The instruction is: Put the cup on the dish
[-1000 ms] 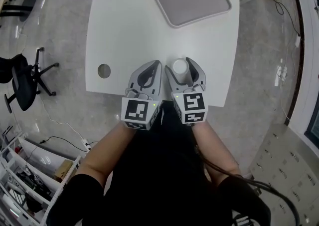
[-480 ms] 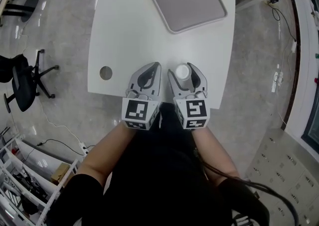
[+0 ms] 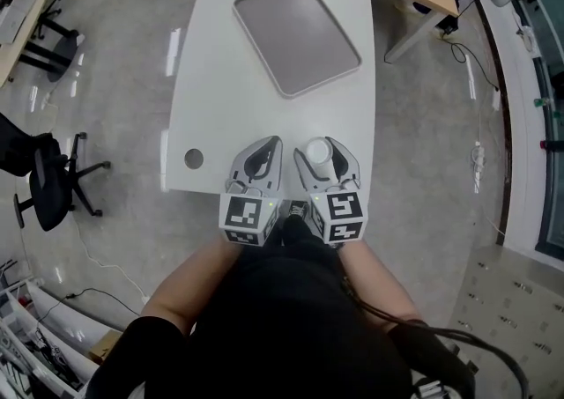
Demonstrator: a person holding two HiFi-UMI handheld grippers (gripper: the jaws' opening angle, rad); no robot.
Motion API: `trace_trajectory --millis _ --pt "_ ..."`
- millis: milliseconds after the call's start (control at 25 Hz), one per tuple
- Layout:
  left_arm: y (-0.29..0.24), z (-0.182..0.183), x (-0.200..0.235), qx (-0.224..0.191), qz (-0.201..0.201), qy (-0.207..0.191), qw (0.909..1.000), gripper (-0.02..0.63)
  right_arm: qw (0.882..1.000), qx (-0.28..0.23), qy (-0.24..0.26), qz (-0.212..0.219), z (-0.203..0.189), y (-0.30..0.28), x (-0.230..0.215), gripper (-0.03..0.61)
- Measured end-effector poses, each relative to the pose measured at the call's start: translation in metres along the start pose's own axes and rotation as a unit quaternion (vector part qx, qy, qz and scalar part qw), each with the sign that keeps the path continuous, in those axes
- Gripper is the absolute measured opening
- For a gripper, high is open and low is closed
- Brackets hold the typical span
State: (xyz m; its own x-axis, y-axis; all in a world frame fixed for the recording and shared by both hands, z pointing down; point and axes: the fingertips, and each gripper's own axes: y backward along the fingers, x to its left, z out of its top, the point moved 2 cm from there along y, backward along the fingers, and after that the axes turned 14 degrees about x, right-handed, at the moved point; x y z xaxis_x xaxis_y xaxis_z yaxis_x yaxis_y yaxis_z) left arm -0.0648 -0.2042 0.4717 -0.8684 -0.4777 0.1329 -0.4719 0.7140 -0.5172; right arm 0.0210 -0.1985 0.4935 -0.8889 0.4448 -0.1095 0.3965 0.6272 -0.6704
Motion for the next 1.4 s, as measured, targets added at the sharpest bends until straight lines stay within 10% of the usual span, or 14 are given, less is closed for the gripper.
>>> trace_trajectory --millis 600,1400 --pt "0.011 0.036 -0.028 -0.027 -0.009 -0.028 0.9992 0.005 1.000 -0.018 -0.013 0.010 0.031 0.032 -0.014 0.252" --pt "-0.120 0.050 0.058 -0.017 0.022 0.007 0.9996 0.005 1.000 -0.005 -0.007 0.016 0.089 -0.120 -0.092 0.252"
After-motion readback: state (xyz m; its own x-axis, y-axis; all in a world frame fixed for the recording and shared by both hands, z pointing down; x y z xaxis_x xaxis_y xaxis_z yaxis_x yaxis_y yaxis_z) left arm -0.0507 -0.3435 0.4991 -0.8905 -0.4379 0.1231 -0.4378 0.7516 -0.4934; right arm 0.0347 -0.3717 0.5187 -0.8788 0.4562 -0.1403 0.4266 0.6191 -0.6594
